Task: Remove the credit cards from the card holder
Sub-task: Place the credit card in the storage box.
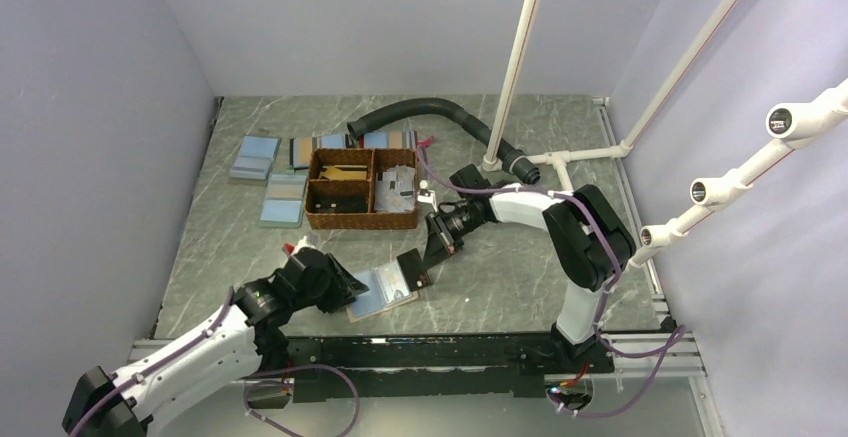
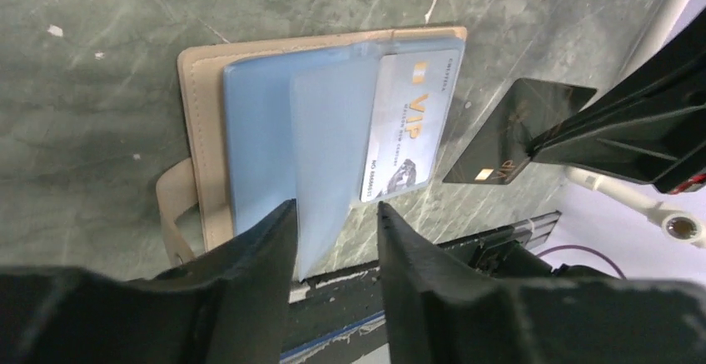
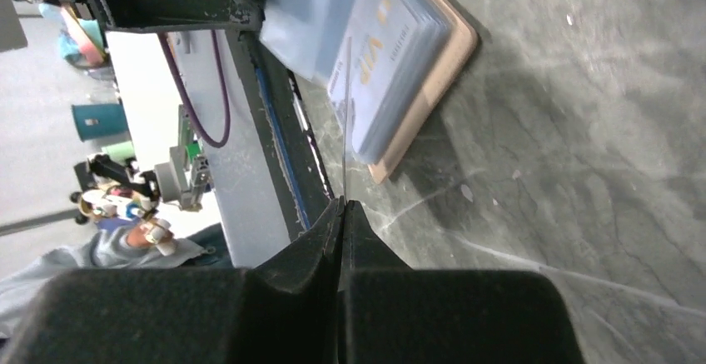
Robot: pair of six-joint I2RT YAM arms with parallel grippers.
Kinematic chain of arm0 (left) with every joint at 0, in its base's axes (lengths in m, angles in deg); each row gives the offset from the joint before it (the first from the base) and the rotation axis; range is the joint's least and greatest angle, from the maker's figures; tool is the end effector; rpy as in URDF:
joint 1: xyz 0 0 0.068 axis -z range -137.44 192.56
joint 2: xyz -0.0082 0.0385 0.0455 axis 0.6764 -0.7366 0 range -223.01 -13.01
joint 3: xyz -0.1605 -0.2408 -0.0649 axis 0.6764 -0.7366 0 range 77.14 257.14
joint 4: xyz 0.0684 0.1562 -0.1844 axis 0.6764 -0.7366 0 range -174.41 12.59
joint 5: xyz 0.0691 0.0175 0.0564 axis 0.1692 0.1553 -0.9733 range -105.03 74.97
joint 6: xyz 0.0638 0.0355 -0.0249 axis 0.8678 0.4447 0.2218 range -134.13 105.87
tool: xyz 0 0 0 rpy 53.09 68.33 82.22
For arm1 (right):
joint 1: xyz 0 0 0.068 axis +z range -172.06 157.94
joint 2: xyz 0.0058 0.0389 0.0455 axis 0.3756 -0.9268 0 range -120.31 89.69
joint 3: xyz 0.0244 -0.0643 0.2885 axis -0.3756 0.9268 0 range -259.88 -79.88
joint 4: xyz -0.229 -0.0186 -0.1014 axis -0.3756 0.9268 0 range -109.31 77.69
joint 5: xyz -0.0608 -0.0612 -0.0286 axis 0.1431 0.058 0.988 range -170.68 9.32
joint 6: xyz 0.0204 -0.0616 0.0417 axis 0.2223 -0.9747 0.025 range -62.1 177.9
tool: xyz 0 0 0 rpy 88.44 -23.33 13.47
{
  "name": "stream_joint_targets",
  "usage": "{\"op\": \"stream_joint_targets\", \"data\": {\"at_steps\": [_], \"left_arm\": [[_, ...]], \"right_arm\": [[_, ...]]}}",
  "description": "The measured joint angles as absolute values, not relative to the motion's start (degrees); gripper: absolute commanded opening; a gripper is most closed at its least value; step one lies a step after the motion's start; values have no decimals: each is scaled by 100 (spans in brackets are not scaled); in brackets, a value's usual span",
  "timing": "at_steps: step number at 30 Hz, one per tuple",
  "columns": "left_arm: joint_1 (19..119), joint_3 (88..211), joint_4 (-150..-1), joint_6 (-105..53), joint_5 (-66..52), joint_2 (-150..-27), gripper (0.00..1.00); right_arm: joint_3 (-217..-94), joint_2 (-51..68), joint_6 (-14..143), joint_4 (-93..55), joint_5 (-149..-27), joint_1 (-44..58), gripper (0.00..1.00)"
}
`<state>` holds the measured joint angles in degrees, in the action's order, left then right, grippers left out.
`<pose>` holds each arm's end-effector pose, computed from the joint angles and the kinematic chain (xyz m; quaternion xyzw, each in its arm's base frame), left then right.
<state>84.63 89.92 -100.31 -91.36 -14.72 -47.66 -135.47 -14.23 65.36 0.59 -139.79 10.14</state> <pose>0.0898 -0.0815 0.1476 -0.2779 0.8803 -0.3331 0.1921 0.2490 0.2233 0.1587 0.2740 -0.8145 -0.5114 0.0099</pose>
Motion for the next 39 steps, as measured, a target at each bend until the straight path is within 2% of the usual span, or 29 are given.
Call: {"op": "stream_joint_targets", "data": {"at_steps": [2,9,11,17,23,31,39], "left_arm": [[8463,9385,-10426,-9099,-1550,-4939,55],[8463,10373,-11347,-8644,-1828,-4978,59],[8463,10653,-11668,-8445,-1987,-4897,64],[8463,11374,-12470,-7999,-2628,-4569,79],[8460,11700,-13154,-7875,-3305,-4475,81],[8458,11993,-13587,-7768,-3782,-4827,82],[8458,12065,-13635,-7560,-4101,-5146,82]], "right_arm": [[-13838,-1423,6141,446,-13997,1038,0],[-15702,-1497,4281,2328,-14121,1141,0],[-16533,-1685,3787,2907,-14093,1167,0],[-18557,-2479,3168,3705,-13865,1213,0],[-20356,-3633,3039,3989,-13691,1275,0],[-21219,-4196,3196,3853,-13428,1443,0],[-21488,-4487,3367,3480,-13100,1616,0]]}}
